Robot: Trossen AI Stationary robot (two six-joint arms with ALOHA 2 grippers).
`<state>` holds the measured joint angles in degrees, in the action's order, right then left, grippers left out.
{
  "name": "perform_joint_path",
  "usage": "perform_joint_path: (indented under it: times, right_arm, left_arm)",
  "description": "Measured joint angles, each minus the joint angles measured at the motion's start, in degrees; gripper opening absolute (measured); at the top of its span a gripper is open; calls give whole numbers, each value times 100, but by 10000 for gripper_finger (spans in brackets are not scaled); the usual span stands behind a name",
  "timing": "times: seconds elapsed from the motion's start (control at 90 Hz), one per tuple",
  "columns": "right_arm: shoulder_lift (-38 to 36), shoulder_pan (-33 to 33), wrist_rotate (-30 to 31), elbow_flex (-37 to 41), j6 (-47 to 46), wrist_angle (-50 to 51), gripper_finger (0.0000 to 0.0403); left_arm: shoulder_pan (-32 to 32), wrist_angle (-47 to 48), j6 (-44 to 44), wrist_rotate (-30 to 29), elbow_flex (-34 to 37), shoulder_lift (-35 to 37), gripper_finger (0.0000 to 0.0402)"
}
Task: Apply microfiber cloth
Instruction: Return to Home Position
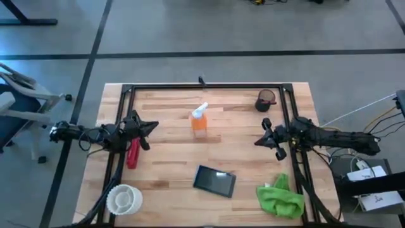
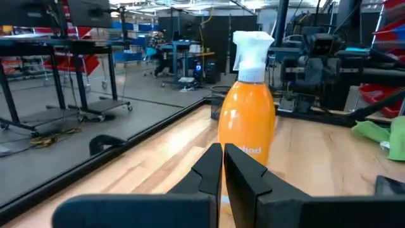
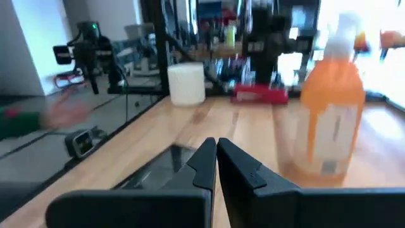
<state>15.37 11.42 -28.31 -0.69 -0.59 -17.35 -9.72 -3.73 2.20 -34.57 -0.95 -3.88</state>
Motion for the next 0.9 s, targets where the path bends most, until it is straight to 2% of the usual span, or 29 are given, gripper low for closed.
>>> perform_joint_path:
  times: [0.189, 0.356, 0.4, 0.489, 0.611, 0.744, 0.9]
  right_arm:
    - [352, -2, 463, 2, -91, -265, 0]
    - [618, -1, 2190, 2, 42, -288, 0]
    - [634, 5, 2466, 3, 219, -178, 0]
    - [535, -2, 2466, 4, 355, -19, 0]
    - [68, -5, 2044, 4, 167, 534, 0]
    - [-611, -2, 2146, 4, 260, 880, 0]
    - [-1025, -2, 2189, 4, -639, 901, 0]
  left_arm:
    - [0, 0, 2, 0, -2, -76, 0]
    - [0, -1, 4, 2, -9, -181, 0]
    - [0, -10, 4, 2, -9, -216, 0]
    - [0, 3, 4, 2, -9, -271, 0]
    - [0, 1, 6, 5, -10, -358, 0]
    - [0, -14, 5, 6, -11, -461, 0]
    - [0, -13, 7, 6, -13, -600, 0]
